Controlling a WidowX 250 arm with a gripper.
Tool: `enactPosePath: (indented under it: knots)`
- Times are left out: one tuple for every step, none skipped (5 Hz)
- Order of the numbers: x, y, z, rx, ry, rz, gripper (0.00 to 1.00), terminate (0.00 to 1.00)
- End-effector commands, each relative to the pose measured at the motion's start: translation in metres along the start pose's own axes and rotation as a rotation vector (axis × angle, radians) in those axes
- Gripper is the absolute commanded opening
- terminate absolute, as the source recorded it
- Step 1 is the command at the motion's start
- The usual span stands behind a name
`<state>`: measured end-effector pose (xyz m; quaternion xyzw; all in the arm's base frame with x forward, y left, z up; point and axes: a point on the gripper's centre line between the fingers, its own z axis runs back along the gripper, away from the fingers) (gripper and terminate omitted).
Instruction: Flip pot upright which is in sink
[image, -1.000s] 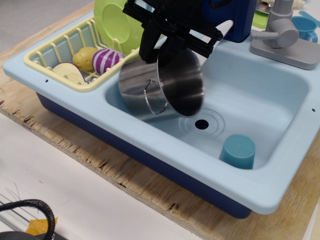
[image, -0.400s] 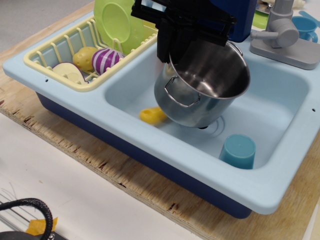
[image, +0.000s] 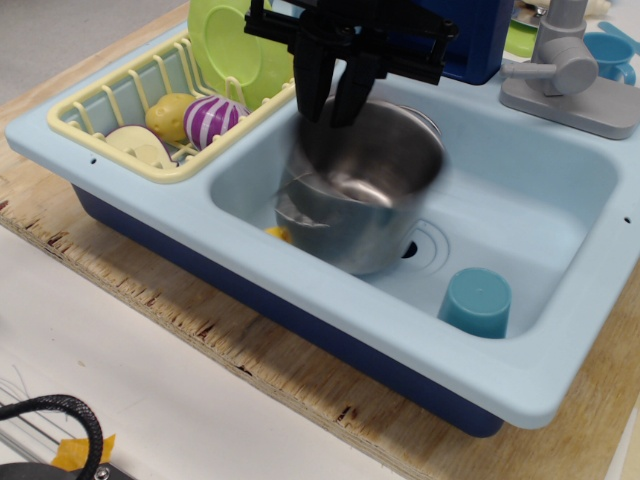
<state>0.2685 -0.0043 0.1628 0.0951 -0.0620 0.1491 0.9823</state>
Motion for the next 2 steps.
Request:
enactPosePath:
  knots:
    - [0.0025, 0.0034, 0.0099, -0.014, -0.034, 0.015, 1.00, 0.00]
    - [0.0025, 0.0034, 0.0099, -0.014, -0.034, 0.015, 1.00, 1.00]
